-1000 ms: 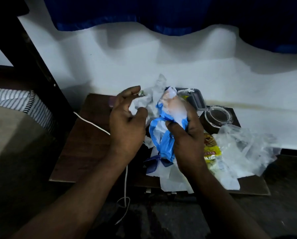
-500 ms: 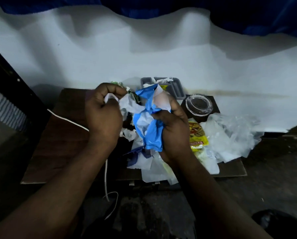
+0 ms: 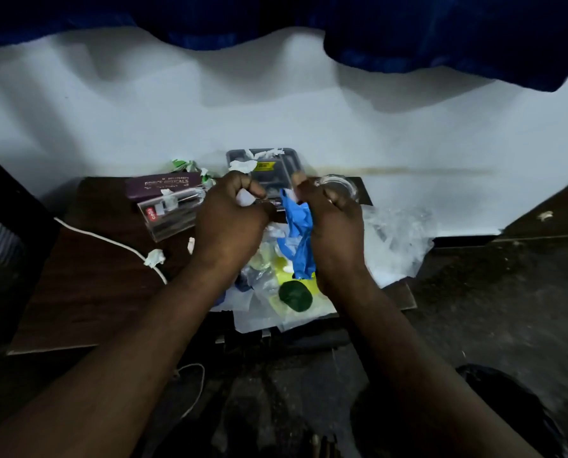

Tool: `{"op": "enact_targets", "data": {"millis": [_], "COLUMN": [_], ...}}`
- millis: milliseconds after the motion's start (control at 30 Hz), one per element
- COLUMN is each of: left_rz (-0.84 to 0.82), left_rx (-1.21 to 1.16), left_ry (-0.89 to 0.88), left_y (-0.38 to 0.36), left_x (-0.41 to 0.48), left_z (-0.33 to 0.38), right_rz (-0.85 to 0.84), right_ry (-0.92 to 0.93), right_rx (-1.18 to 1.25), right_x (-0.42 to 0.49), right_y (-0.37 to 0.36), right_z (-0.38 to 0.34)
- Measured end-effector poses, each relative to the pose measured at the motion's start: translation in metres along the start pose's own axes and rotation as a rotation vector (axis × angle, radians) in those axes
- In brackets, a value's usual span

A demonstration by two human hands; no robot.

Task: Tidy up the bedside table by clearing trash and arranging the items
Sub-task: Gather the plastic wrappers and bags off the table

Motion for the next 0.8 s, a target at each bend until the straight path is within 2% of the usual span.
{"op": "enact_targets", "data": {"millis": [167,333,467,533,700,800], "left_rz": [-0.099,-0.200,-0.248,-0.246,-0.266,-0.277], "left_rx": [0.072,0.060,0.090,0.135,0.316,0.425], "left_ry": [-0.061,-0.028,-0.031,-0.034,-0.087,-0.135], "left_y": [-0.025,-0.043,-0.048,-0.047,-0.041,-0.036], "left_x": [-0.027,-0.042,-0.045,-0.042,-0.033,-0.029], "left_z": [0.012,0.016,0.019,0.018,0.015,0.012], "right_rz": [0.066,0.033,0.140,0.137,-0.008,-0.055], "right_ry": [0.063,0.081,0.302,0.350,0.088,0.049], "right_rx": [-0.178,-0.309,-0.729,-0.949,-1.183,-1.239], "right_x": [-0.001,0.003,0.008,0.013,0.031,0.032], "right_y": [0.032,0.052,0.074,0.084,0.112,0.110], "right_z": [-0.011,-0.009,-0.035,-0.040,-0.013,-0.002]}}
Point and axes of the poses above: each hand's wrist, its own x-axis towards the middle knuckle, its own y-axis out of the back of the hand, z = x × y, the point moved 8 cm from there along x, towards the middle knuckle, and after that the axes turned 4 degrees about z, right-handed, at the moved point
